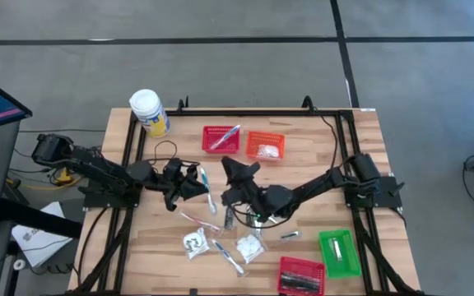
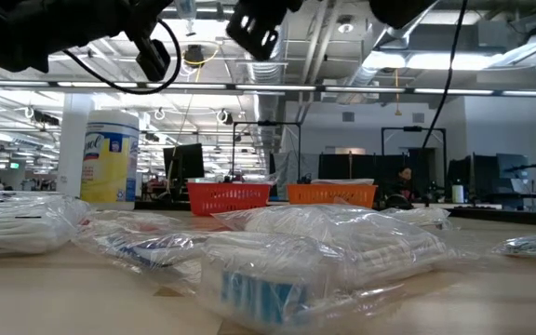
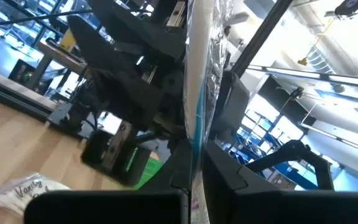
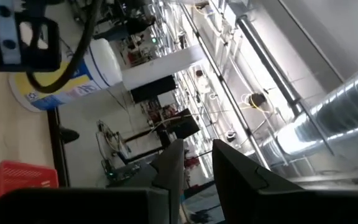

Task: Pick & Place Travel size toiletries
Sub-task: Put the blue toothbrush into the top red bin

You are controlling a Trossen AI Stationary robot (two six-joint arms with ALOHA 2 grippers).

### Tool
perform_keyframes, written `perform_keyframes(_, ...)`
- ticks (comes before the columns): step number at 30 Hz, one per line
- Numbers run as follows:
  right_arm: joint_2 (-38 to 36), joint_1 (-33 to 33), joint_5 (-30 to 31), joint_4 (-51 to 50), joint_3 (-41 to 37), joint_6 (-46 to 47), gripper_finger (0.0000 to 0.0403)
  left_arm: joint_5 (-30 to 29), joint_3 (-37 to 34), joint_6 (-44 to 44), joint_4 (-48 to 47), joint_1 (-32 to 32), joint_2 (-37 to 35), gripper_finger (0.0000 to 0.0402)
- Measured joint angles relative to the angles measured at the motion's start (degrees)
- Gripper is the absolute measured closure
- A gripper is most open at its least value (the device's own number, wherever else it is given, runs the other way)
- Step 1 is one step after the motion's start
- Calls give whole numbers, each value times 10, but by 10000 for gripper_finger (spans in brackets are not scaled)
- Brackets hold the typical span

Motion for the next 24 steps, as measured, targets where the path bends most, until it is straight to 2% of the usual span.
perform_keyframes(4, -32, 8, -7, -2, -37, 29, 326, -1, 0, 11, 2, 1, -2, 396)
perform_keyframes(8, -70, 11, -42, -46, -78, 84, 326, -2, 0, 11, 3, 9, -2, 396)
perform_keyframes(17, -167, -5, -165, -307, -107, 349, 326, -4, 0, 11, 2, 18, -2, 396)
perform_keyframes(24, -216, -37, -238, -429, -107, 482, 326, -3, 0, 22, 1, 18, -2, 396)
